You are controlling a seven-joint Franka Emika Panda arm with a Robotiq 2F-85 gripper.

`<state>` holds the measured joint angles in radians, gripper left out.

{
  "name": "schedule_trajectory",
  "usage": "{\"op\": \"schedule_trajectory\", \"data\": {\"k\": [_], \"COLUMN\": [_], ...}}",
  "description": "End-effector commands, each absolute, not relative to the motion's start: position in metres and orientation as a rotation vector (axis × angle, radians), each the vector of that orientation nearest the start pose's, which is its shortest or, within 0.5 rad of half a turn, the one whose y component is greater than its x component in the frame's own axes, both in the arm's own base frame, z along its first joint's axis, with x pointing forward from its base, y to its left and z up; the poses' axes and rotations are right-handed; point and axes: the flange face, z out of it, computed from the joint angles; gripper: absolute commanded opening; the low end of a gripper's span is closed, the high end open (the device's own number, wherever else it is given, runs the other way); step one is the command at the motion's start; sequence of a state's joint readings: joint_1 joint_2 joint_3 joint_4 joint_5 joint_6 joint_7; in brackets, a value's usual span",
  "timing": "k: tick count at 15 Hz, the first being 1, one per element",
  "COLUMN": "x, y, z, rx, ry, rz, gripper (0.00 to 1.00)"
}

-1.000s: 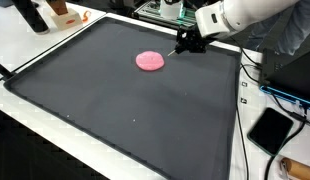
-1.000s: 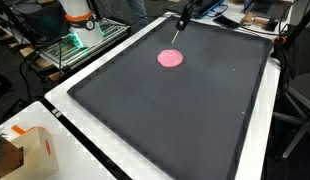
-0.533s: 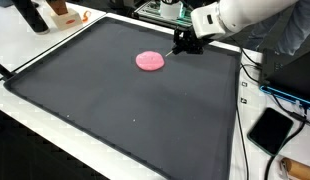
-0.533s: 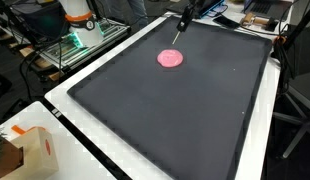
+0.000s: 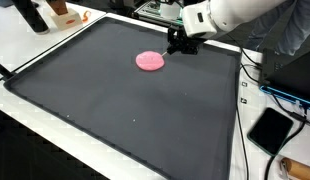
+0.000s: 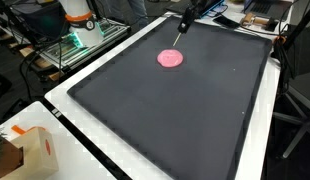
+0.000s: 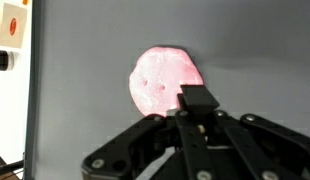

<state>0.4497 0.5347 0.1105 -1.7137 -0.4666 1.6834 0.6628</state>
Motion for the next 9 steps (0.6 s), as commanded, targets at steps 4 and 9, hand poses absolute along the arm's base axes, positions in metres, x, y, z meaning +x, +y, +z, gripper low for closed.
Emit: {"op": "schedule_trajectory", "data": {"k": [4,9], "x": [0.556,0.566], "y": [0.258,0.238], "z": [0.269,0.283], "rx": [2.567,2.628], "ry": [0.080,0.083], "rz": [-0.315,-0.305], "gripper": [0.03,0.03]}}
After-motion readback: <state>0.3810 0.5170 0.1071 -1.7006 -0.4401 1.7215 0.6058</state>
